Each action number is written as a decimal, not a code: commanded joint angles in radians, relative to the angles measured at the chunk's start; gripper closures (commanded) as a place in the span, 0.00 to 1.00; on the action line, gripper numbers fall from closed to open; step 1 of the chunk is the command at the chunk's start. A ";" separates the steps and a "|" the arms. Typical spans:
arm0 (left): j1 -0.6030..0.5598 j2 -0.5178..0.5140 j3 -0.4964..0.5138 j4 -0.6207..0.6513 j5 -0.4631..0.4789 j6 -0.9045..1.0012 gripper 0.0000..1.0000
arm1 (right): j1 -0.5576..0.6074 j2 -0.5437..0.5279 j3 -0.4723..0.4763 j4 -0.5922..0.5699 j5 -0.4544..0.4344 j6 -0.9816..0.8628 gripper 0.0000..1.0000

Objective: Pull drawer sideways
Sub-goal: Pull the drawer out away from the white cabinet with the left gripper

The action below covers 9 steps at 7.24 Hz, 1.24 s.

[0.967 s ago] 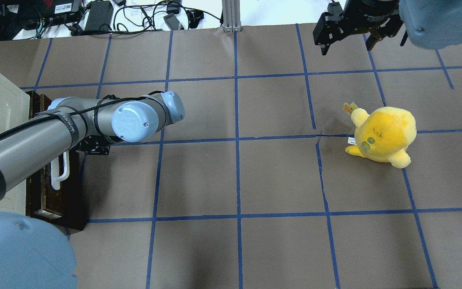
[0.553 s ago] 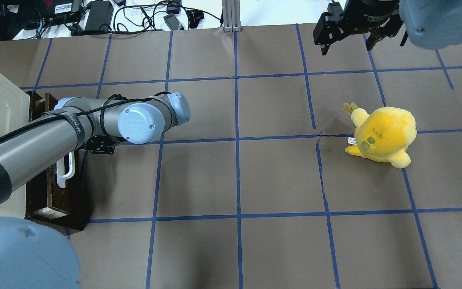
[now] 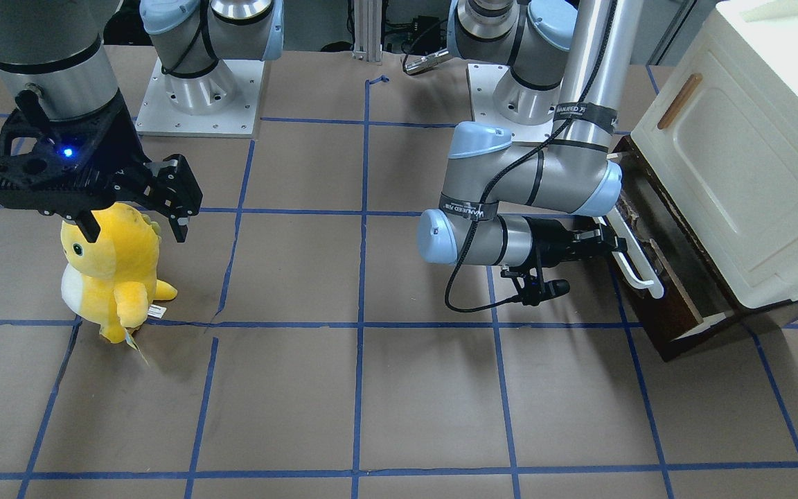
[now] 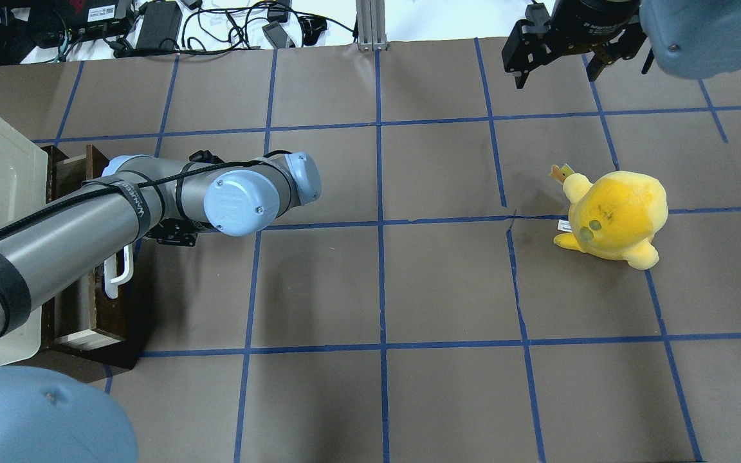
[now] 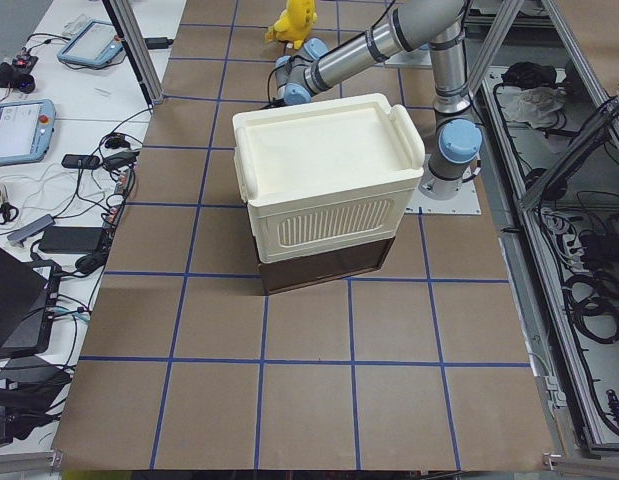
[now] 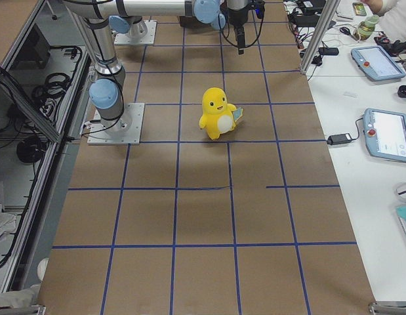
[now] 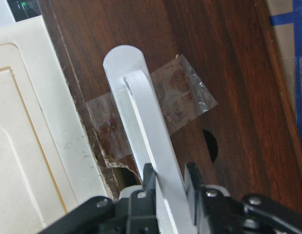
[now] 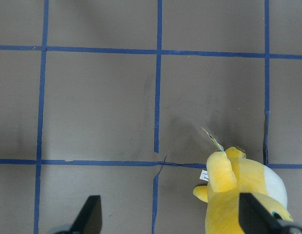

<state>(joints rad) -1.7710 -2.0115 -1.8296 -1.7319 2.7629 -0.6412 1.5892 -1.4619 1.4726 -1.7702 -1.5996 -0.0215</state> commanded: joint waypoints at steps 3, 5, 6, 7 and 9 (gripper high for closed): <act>-0.025 -0.006 0.003 0.000 -0.002 0.000 0.87 | 0.000 0.000 0.000 0.000 0.001 0.000 0.00; -0.027 -0.006 0.004 0.002 -0.002 0.000 0.87 | 0.000 0.000 0.000 0.000 0.000 0.000 0.00; -0.027 -0.006 0.009 0.002 -0.002 0.001 0.87 | 0.000 0.000 0.000 0.000 0.001 0.000 0.00; -0.028 -0.007 0.019 0.002 -0.003 0.002 0.88 | 0.000 0.000 0.000 0.000 0.001 0.000 0.00; -0.044 -0.009 0.021 0.002 -0.002 0.003 0.88 | 0.000 0.000 0.000 0.000 0.001 0.000 0.00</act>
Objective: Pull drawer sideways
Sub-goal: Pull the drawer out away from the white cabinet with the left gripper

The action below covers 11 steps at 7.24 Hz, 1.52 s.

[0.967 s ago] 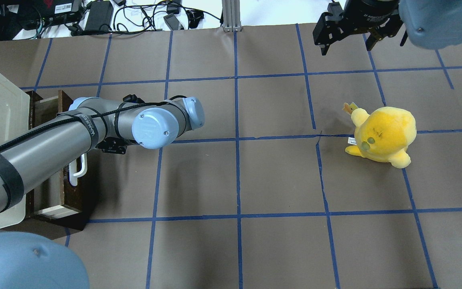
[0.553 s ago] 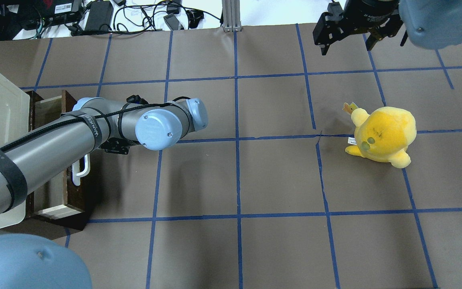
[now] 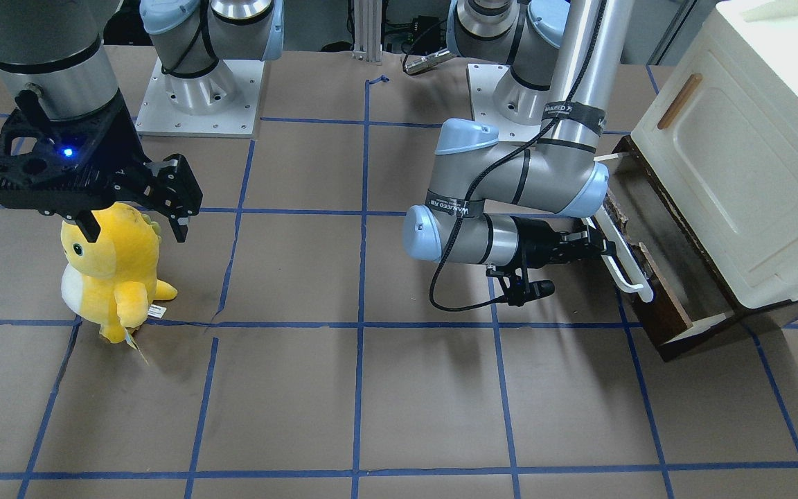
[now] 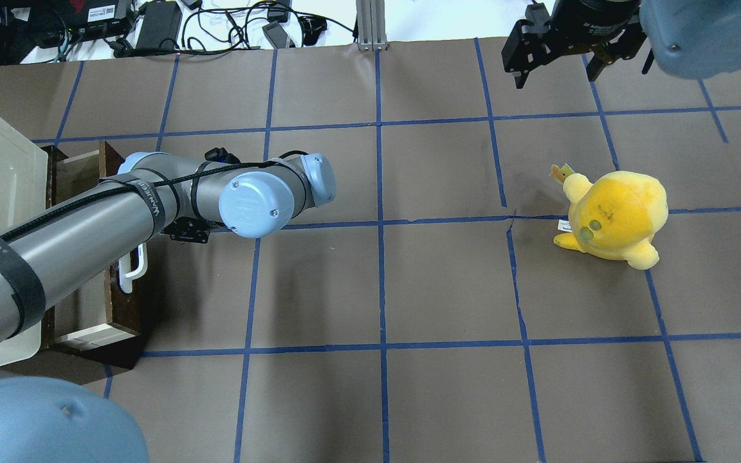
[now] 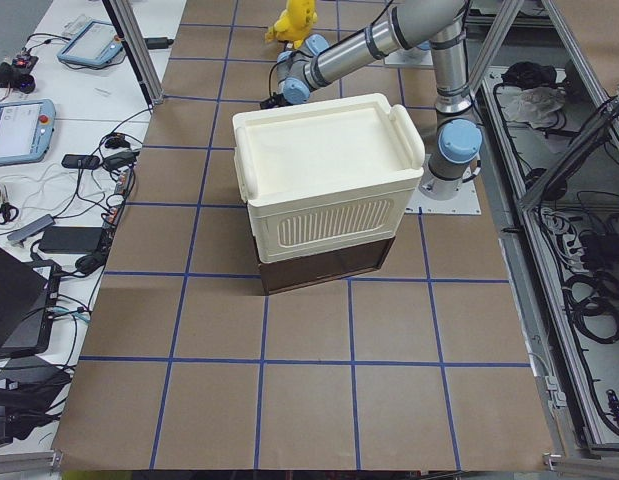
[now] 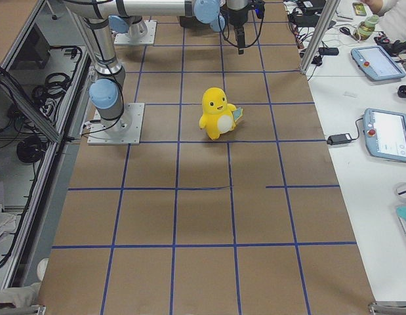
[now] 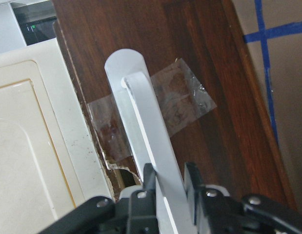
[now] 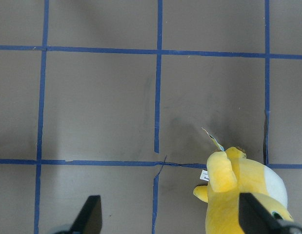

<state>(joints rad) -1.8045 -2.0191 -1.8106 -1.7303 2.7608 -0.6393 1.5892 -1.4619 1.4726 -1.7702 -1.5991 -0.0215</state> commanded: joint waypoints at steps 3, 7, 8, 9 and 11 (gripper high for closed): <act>-0.036 -0.001 0.001 0.000 0.000 0.000 0.88 | 0.000 0.000 0.000 0.000 -0.001 0.000 0.00; -0.064 -0.001 0.000 -0.002 -0.003 0.000 0.89 | 0.000 0.000 0.000 0.000 -0.001 0.000 0.00; -0.067 0.000 0.000 -0.002 0.000 0.001 0.89 | 0.000 0.000 0.000 0.000 -0.001 0.000 0.00; -0.067 -0.001 0.000 -0.003 0.000 0.001 0.88 | 0.000 0.000 0.000 0.000 -0.001 0.000 0.00; -0.065 0.014 0.004 -0.006 0.000 0.020 0.00 | 0.000 0.000 0.000 0.000 -0.001 0.000 0.00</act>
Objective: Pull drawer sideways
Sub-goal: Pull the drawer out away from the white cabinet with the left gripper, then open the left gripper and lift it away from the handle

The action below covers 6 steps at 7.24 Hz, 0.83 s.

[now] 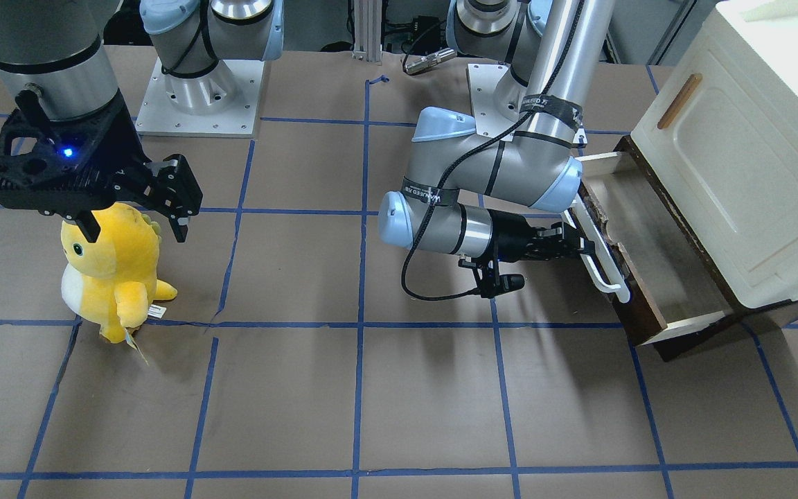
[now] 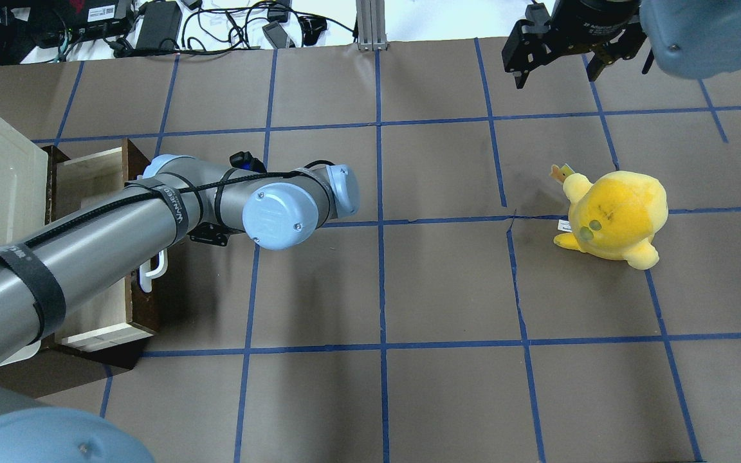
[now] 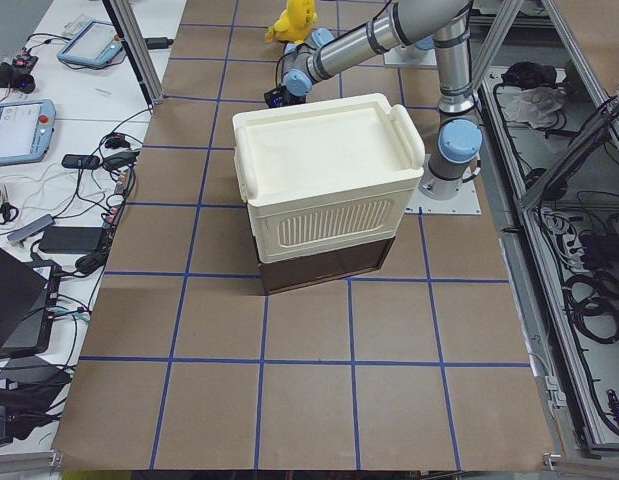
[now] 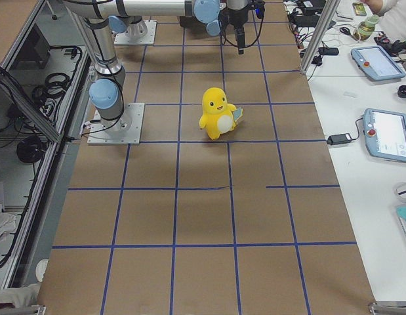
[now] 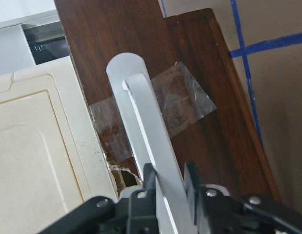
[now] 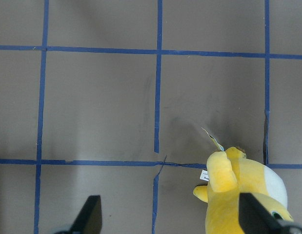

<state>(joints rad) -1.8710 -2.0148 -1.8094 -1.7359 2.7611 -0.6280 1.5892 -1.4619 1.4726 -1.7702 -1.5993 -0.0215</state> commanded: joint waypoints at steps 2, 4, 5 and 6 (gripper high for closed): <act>0.006 0.027 0.039 0.013 -0.012 0.014 0.00 | 0.000 0.000 0.000 0.000 0.001 0.000 0.00; 0.007 0.082 0.164 0.016 -0.253 0.092 0.00 | 0.000 0.000 0.000 0.000 -0.001 0.000 0.00; 0.010 0.124 0.212 0.018 -0.390 0.135 0.00 | 0.000 0.000 0.000 0.000 0.001 0.000 0.00; 0.015 0.180 0.254 0.016 -0.497 0.142 0.00 | 0.000 0.000 0.000 0.000 -0.001 0.000 0.00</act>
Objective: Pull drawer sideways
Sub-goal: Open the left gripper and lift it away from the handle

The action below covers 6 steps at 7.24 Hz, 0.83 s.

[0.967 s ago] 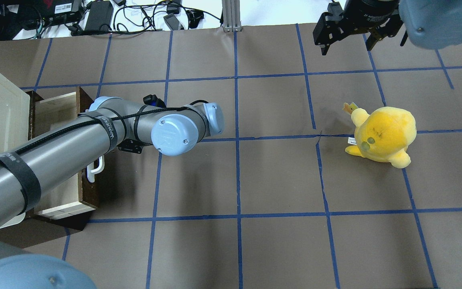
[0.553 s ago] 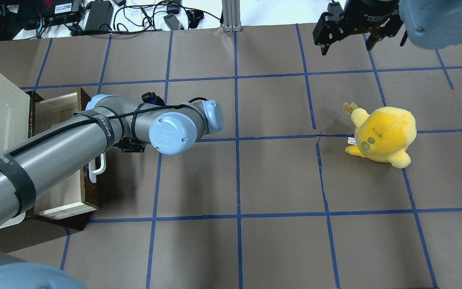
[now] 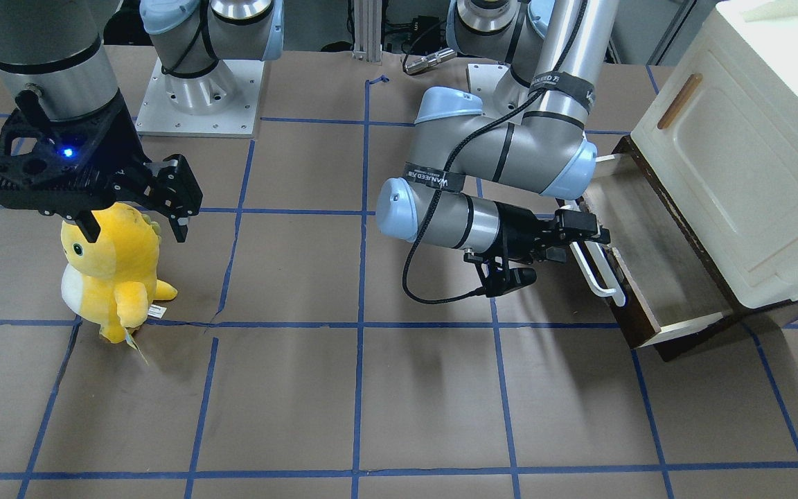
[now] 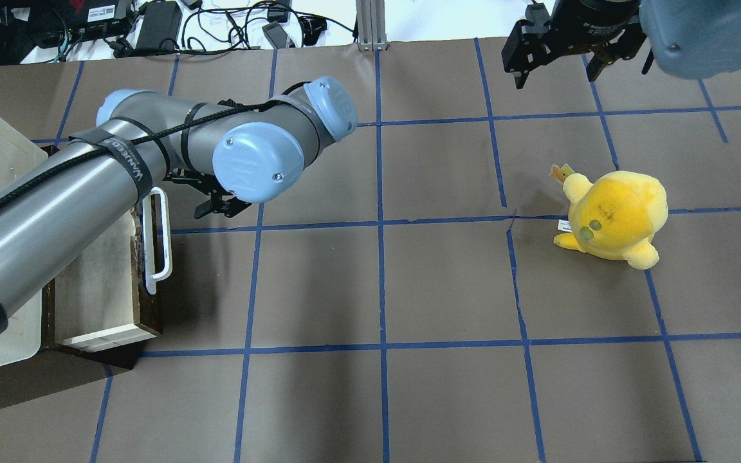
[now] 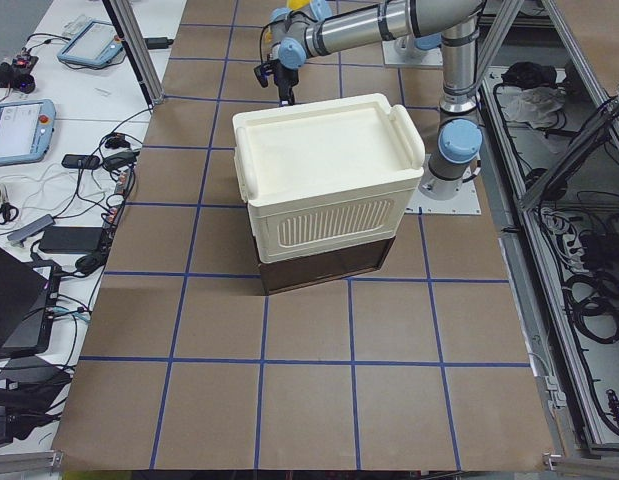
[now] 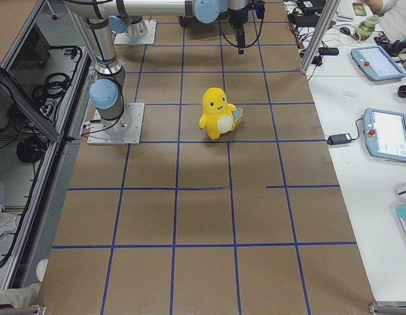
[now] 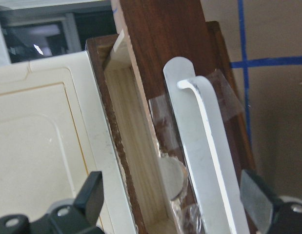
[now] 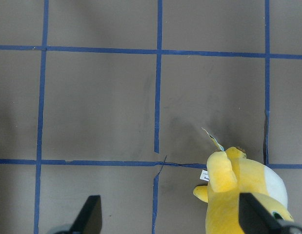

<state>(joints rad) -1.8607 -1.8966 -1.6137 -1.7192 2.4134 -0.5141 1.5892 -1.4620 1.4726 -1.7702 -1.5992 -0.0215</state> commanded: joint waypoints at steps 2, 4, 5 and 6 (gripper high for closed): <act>0.024 0.187 0.098 0.001 -0.369 0.081 0.00 | 0.000 0.000 0.000 0.000 -0.001 0.000 0.00; 0.066 0.292 0.089 0.001 -0.505 0.082 0.00 | 0.000 0.000 0.000 0.000 0.001 0.000 0.00; 0.115 0.309 0.086 0.001 -0.561 0.109 0.00 | 0.000 0.000 0.000 0.000 -0.001 0.000 0.00; 0.171 0.312 0.080 0.003 -0.661 0.150 0.00 | 0.000 0.000 0.000 0.000 -0.001 0.000 0.00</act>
<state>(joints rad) -1.7510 -1.6011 -1.5276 -1.7176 1.8553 -0.4039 1.5892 -1.4619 1.4726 -1.7702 -1.5996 -0.0215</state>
